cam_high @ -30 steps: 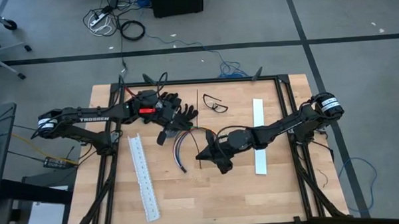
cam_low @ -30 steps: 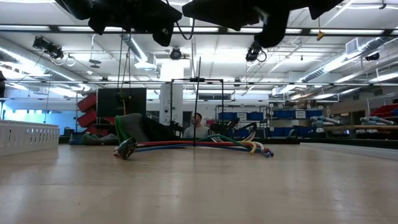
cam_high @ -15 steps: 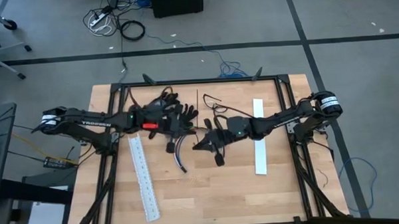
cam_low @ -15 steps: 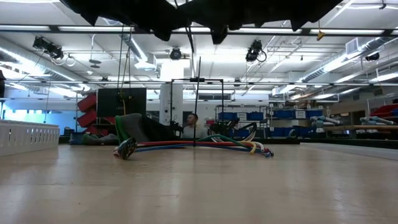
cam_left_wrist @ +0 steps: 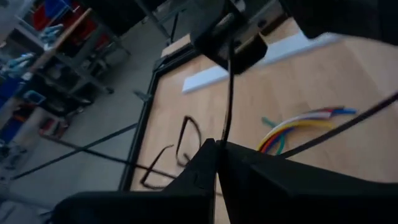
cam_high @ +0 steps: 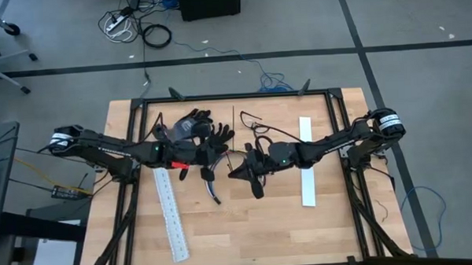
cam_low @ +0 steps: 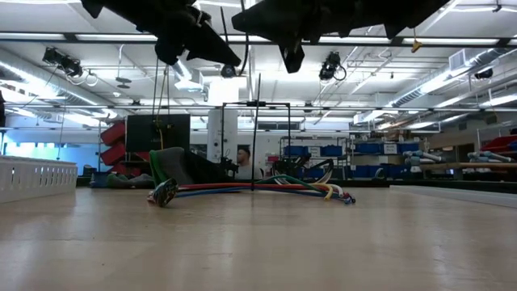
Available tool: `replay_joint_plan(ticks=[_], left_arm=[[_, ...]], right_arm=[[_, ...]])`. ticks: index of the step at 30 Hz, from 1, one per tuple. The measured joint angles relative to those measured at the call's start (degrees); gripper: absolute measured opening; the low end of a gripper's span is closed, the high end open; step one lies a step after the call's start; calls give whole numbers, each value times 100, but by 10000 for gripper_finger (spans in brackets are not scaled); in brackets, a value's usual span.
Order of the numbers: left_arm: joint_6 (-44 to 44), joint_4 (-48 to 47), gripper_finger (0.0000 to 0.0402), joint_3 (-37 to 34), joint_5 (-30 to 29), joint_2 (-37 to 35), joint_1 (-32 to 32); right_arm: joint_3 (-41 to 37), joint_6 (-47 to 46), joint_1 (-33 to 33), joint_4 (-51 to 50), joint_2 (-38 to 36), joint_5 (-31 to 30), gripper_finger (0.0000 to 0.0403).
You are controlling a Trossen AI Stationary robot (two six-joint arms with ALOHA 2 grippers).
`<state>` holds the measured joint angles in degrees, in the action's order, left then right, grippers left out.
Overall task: Ziptie cables
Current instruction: Insert the black zip tie pointed tail end through the slot to form a loop
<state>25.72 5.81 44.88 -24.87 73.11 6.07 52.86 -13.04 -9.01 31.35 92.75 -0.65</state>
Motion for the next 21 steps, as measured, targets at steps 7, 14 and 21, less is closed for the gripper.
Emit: replay_joint_plan(ticks=[7,14,21], left_arm=[[266,229,0,0,-242,122,133],[803,329,0,-6,-798,702,249],[1768,616,0,0,-1916,1087,598]], right_arm=[[-5,-552,13,155,343,-19,0],[29,-662,9,458,678,137,0],[28,-686,2,432,678,153,0]])
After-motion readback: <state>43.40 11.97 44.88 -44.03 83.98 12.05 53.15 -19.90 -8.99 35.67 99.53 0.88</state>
